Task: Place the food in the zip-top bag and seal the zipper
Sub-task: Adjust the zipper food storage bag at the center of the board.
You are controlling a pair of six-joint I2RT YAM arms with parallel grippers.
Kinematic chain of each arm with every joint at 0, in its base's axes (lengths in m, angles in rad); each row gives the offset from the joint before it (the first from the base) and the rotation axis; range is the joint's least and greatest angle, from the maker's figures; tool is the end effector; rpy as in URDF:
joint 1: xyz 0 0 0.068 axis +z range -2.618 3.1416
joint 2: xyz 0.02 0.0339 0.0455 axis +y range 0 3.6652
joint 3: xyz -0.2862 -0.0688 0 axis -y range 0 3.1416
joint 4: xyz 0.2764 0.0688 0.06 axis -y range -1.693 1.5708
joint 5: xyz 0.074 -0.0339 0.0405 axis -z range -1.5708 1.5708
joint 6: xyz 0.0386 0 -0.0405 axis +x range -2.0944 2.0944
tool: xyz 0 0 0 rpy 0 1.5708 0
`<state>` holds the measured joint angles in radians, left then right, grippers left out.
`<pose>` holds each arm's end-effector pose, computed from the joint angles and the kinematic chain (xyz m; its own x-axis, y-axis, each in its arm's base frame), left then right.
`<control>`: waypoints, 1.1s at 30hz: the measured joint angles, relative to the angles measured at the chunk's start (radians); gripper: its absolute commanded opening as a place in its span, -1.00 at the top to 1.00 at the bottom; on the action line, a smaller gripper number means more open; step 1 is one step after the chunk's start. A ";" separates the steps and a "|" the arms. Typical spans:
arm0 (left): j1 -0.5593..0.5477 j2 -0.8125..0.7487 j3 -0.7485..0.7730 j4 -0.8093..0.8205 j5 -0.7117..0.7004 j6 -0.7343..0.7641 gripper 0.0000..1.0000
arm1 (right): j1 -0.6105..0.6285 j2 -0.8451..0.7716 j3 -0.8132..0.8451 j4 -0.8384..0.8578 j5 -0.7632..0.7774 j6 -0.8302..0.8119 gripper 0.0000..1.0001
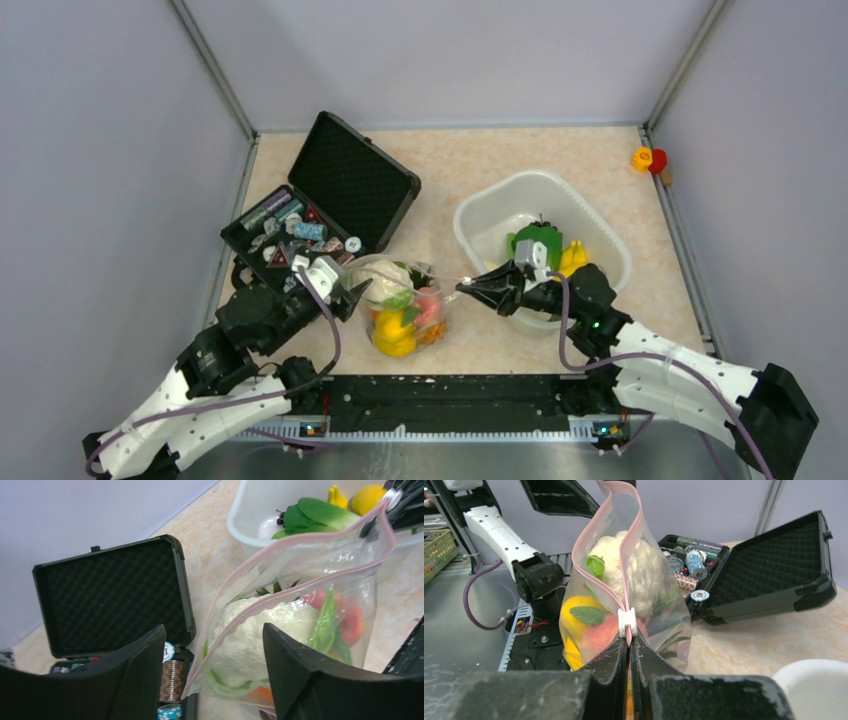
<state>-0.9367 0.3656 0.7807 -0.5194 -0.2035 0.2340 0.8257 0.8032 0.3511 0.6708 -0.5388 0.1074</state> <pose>0.0612 -0.0700 0.3706 0.0953 0.2537 -0.9626 0.6659 0.7025 0.2511 0.1215 0.1609 0.2759 0.0422 0.1815 -0.9825 -0.9807 0.1955 -0.0060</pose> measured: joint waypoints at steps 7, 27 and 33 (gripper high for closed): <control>0.000 0.041 0.074 0.033 0.113 0.001 -0.70 | 0.000 0.037 0.000 -0.007 0.051 0.029 1.00; -0.117 0.789 0.424 0.058 0.547 0.115 0.11 | -0.002 0.032 0.003 -0.008 0.066 0.062 1.00; -0.119 0.791 0.425 0.056 0.536 0.107 0.34 | -0.002 0.029 0.003 -0.009 0.064 0.062 1.00</control>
<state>-1.0557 1.1568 1.2053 -0.4633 0.3328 0.3408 0.8234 0.8322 0.3546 0.6617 -0.4747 0.1692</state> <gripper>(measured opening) 0.326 0.004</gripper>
